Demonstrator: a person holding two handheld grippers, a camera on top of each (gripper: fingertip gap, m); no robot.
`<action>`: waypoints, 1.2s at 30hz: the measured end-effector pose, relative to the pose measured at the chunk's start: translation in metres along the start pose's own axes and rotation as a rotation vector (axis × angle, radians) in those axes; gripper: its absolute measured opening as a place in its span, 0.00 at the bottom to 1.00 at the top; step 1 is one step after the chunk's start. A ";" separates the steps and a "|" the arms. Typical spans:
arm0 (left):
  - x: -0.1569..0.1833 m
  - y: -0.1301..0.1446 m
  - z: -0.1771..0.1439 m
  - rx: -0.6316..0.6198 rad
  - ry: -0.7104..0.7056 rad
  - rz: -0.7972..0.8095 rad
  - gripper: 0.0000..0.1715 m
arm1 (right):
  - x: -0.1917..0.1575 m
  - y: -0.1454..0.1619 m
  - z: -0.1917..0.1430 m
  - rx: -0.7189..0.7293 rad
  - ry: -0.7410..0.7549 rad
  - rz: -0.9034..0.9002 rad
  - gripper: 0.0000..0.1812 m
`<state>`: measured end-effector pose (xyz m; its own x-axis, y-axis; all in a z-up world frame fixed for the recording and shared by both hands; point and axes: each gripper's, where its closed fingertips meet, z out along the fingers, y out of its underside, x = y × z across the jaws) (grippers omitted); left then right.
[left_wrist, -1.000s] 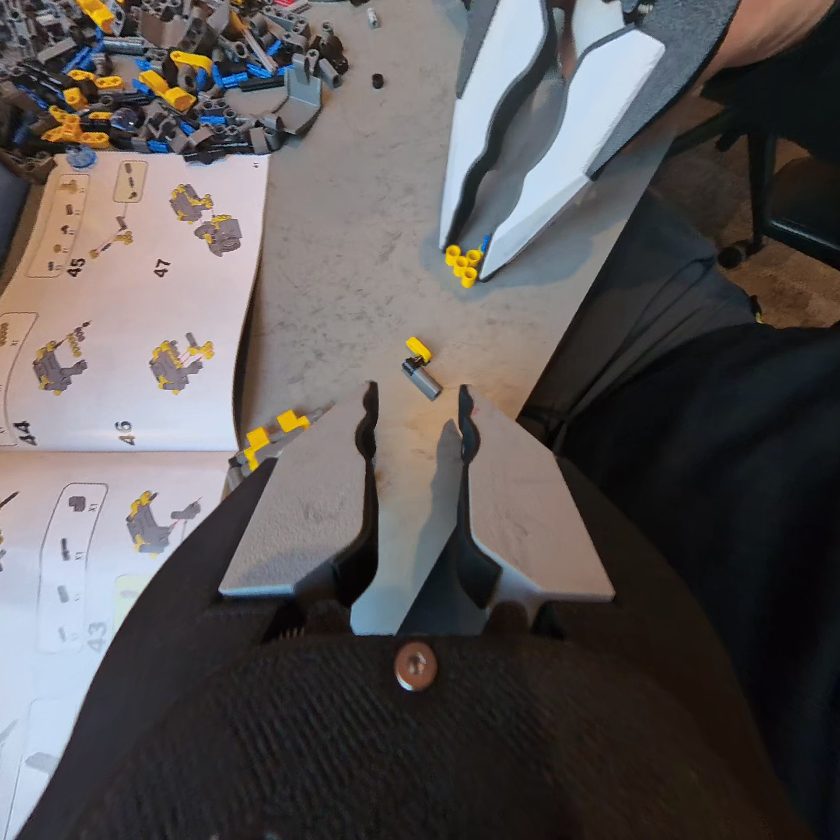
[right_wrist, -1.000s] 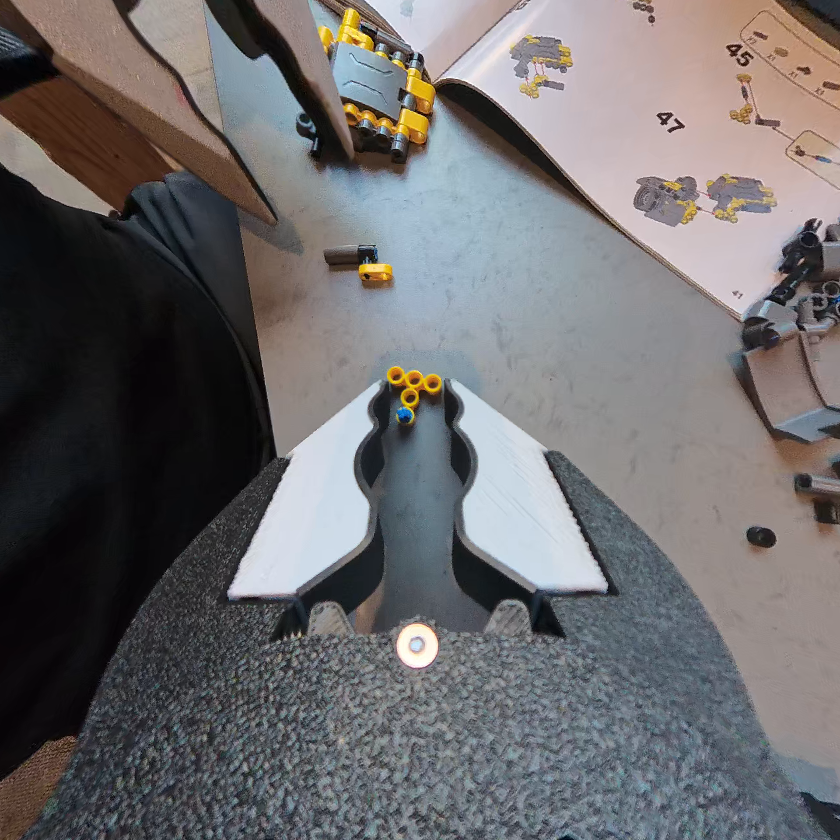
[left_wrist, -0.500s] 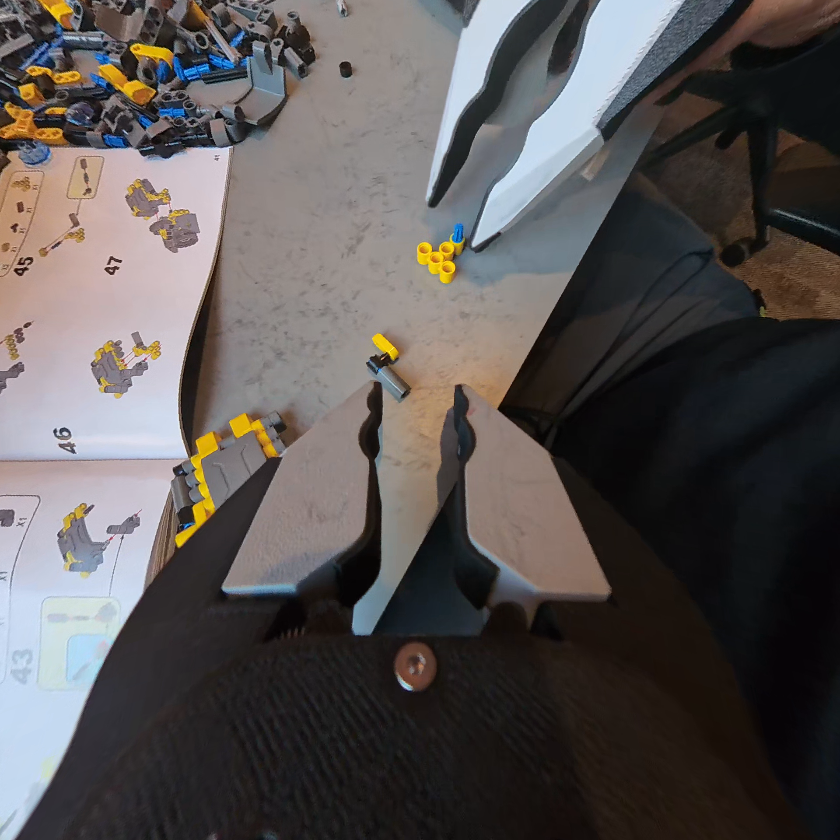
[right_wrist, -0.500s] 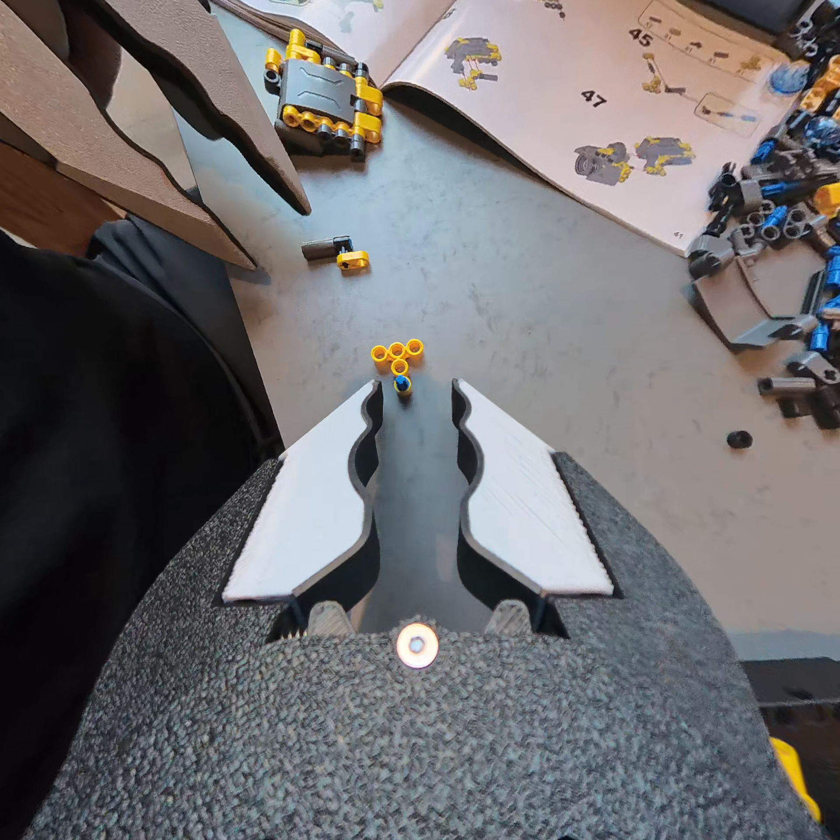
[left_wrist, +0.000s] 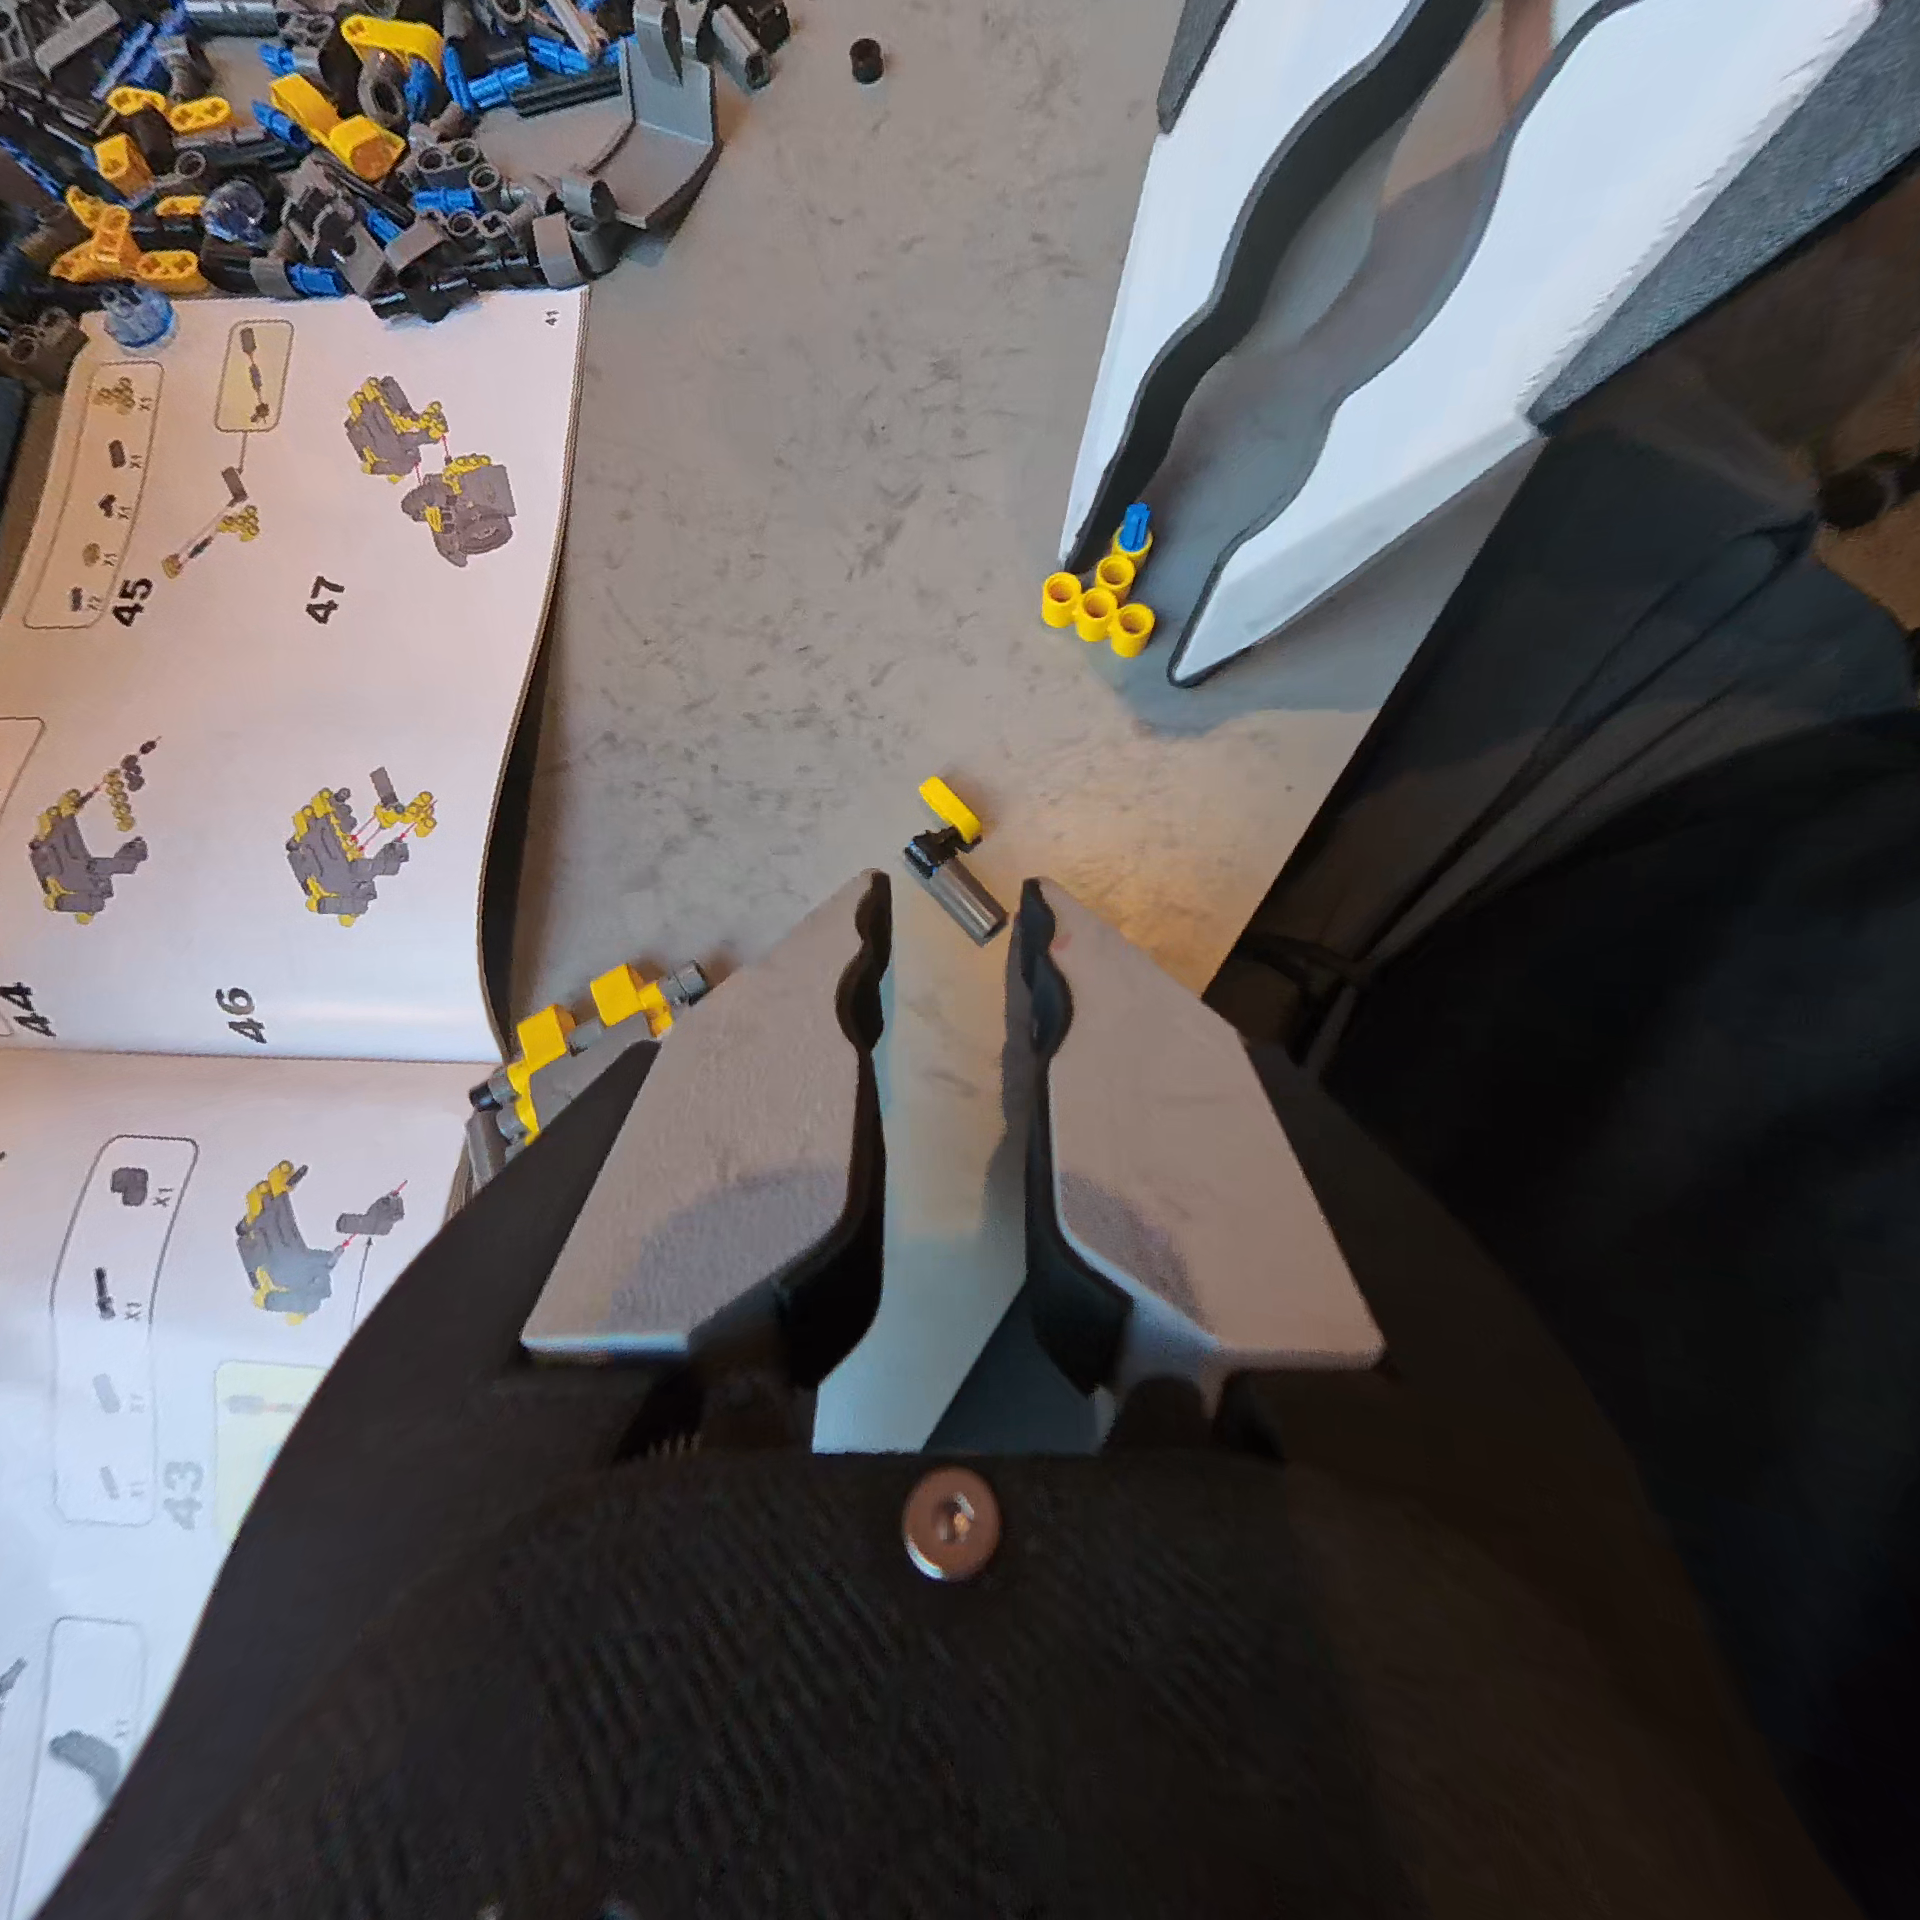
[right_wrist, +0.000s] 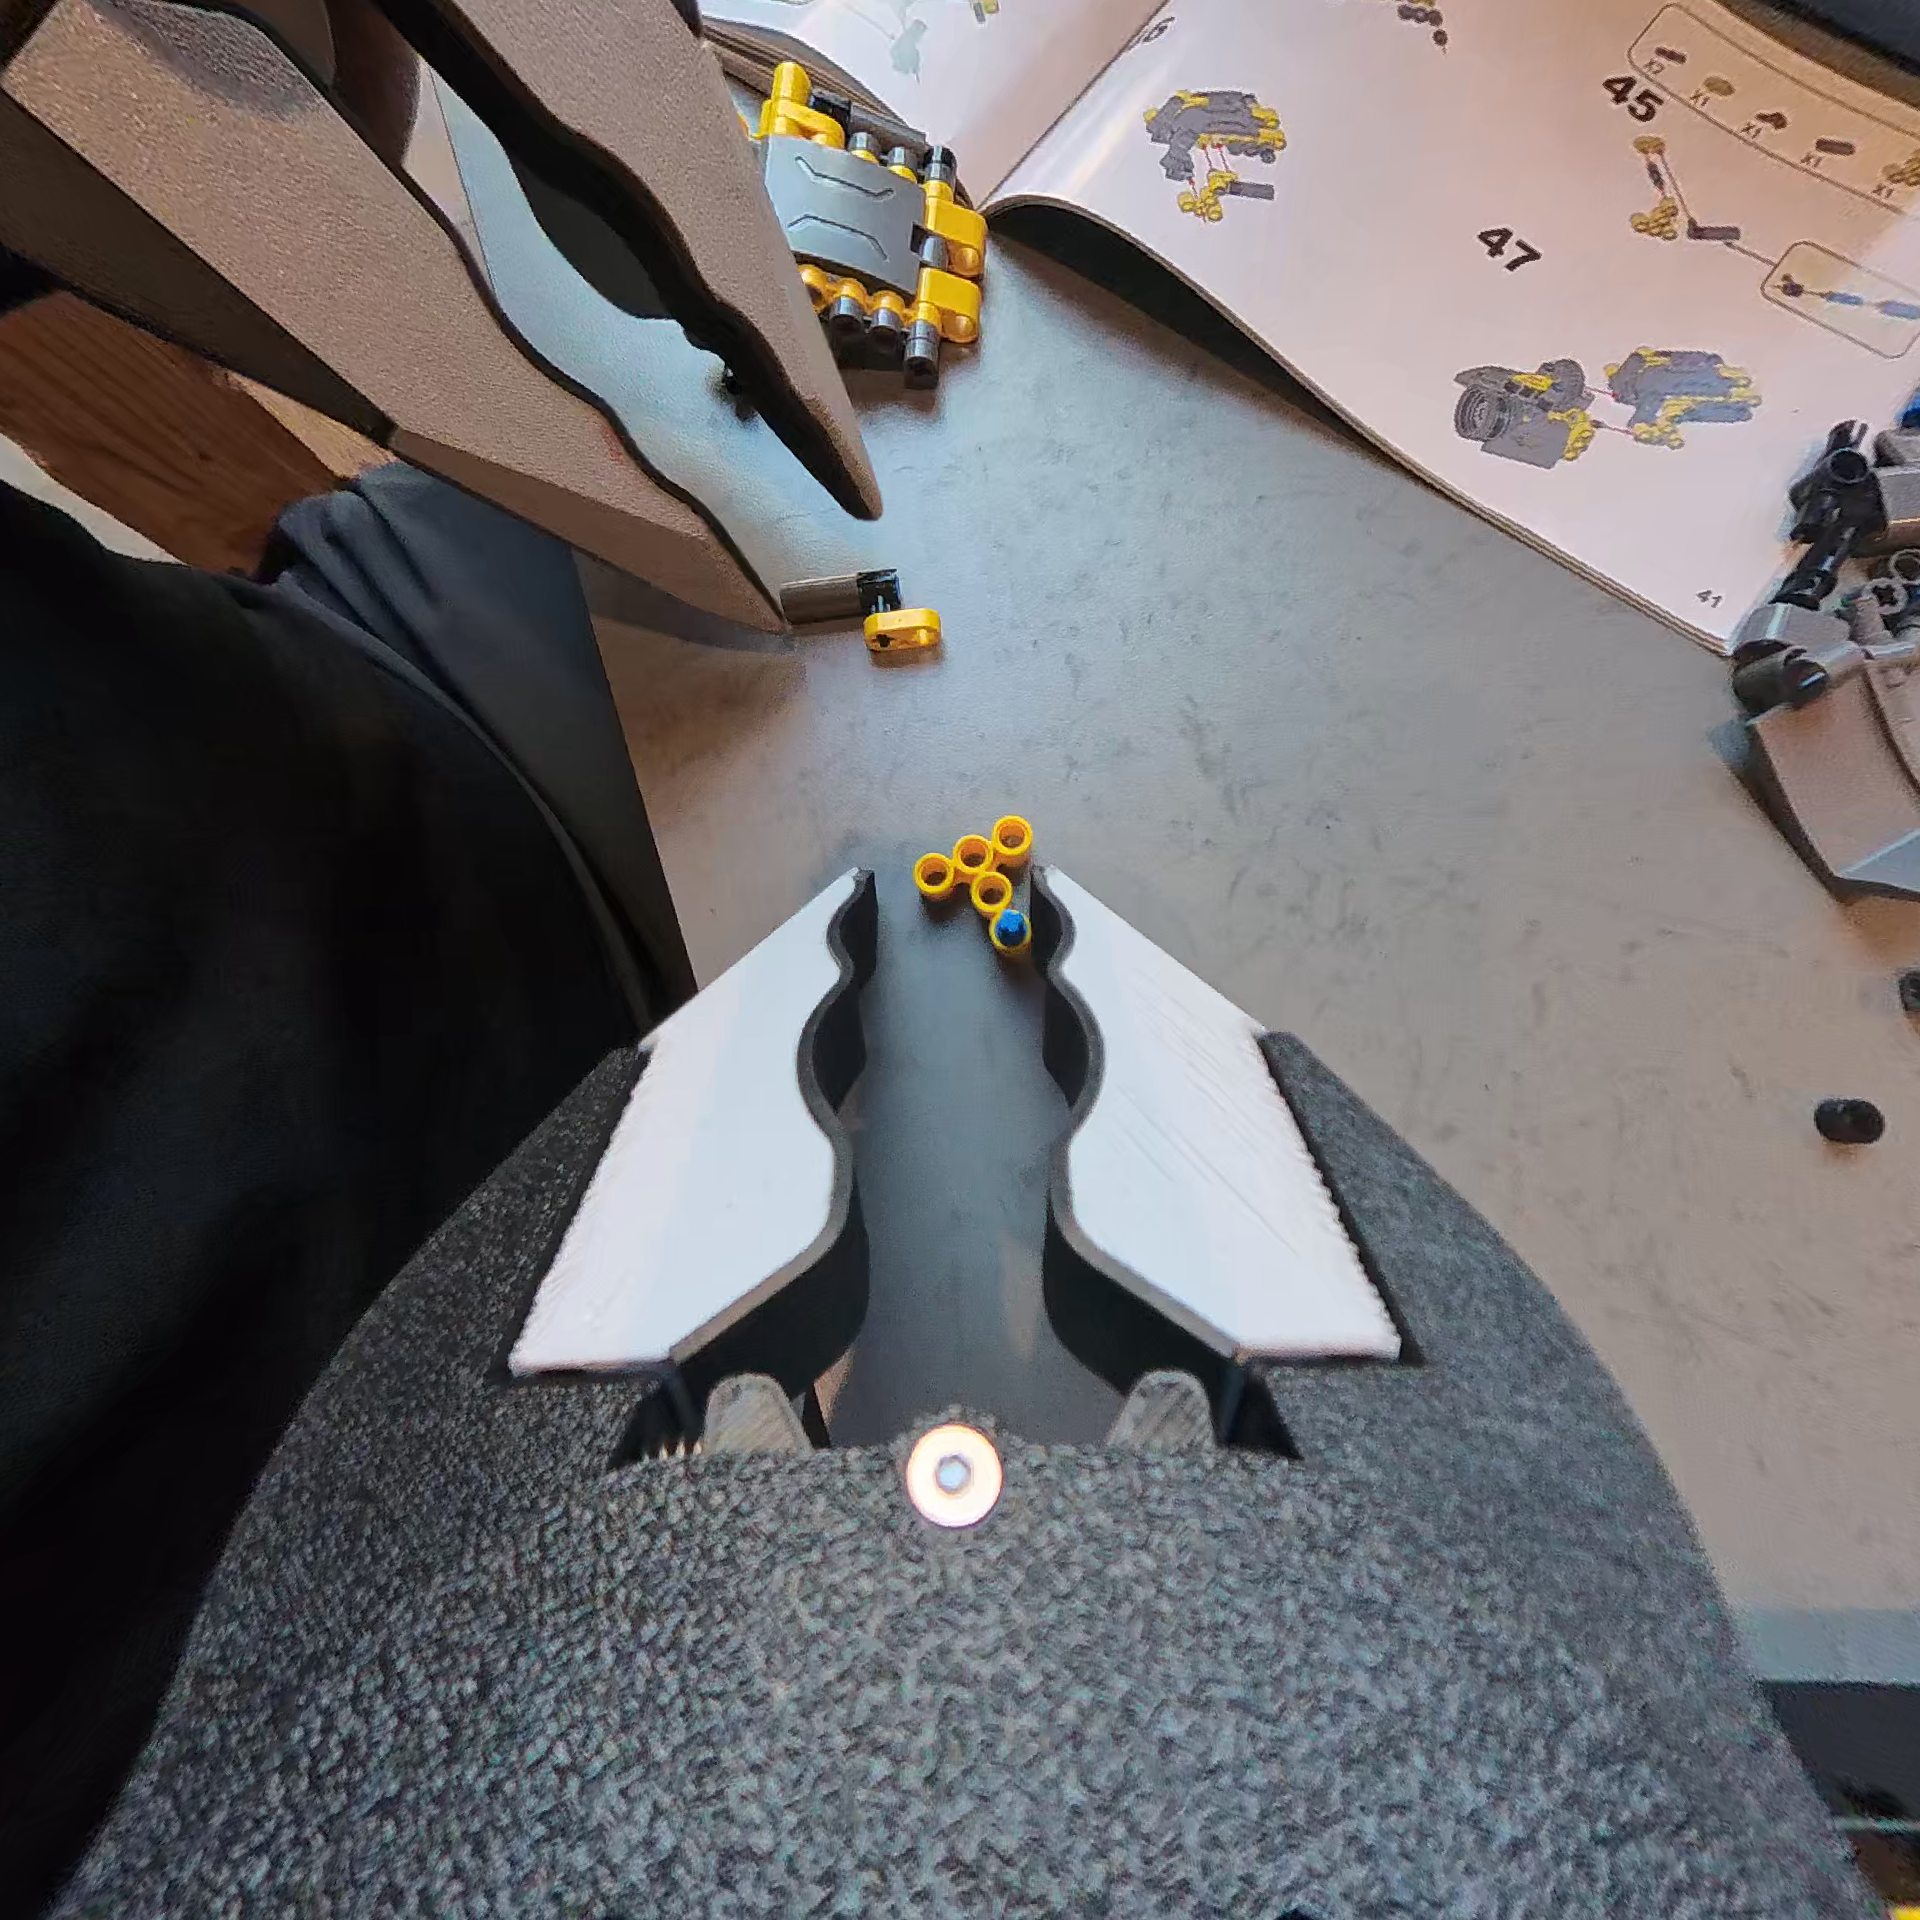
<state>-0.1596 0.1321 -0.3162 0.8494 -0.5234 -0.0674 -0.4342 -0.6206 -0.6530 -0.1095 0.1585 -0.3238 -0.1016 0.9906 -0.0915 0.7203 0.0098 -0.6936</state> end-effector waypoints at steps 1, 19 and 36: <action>0.000 0.000 0.001 -0.009 -0.007 0.011 0.12 | 0.000 0.000 -0.001 -0.001 0.003 -0.002 0.15; -0.001 -0.038 -0.002 0.187 -0.186 0.302 0.02 | -0.003 -0.015 -0.031 0.097 -0.020 0.026 0.15; 0.020 -0.037 0.008 0.085 0.019 0.108 0.02 | -0.010 -0.043 -0.030 0.175 0.397 -0.304 0.13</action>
<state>-0.1237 0.1491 -0.2993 0.7930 -0.5958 -0.1270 -0.4950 -0.5086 -0.7045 -0.1187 0.1522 -0.2714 0.0041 0.9222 0.3867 0.5698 0.3157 -0.7587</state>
